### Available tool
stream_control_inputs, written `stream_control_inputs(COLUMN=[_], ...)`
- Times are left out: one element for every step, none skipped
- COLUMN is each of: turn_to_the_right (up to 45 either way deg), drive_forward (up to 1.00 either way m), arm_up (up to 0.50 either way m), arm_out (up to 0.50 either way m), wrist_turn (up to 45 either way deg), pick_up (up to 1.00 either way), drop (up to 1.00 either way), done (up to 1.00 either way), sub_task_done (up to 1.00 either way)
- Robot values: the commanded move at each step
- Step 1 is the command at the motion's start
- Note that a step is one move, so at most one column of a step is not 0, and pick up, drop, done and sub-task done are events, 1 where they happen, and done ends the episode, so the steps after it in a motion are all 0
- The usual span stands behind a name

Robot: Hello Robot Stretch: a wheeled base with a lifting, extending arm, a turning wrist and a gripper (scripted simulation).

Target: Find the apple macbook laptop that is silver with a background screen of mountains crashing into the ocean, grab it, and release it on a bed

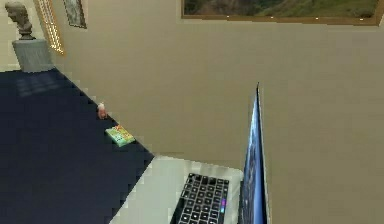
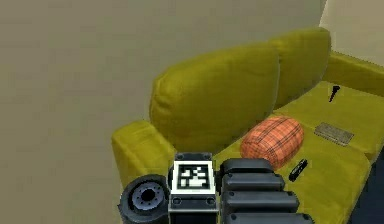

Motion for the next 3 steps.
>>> stream_control_inputs(turn_to_the_right=[45.0, 45.0, -45.0], drive_forward=[0.0, 0.0, 0.0], arm_up=[0.0, 0.0, 0.0], arm_out=[0.0, 0.0, 0.0], wrist_turn=[0.0, 0.0, 0.0], pick_up=[0.0, 0.0, 0.0], drop=[0.0, 0.0, 0.0], done=[0.0, 0.0, 0.0], sub_task_done=[0.0, 0.0, 0.0])
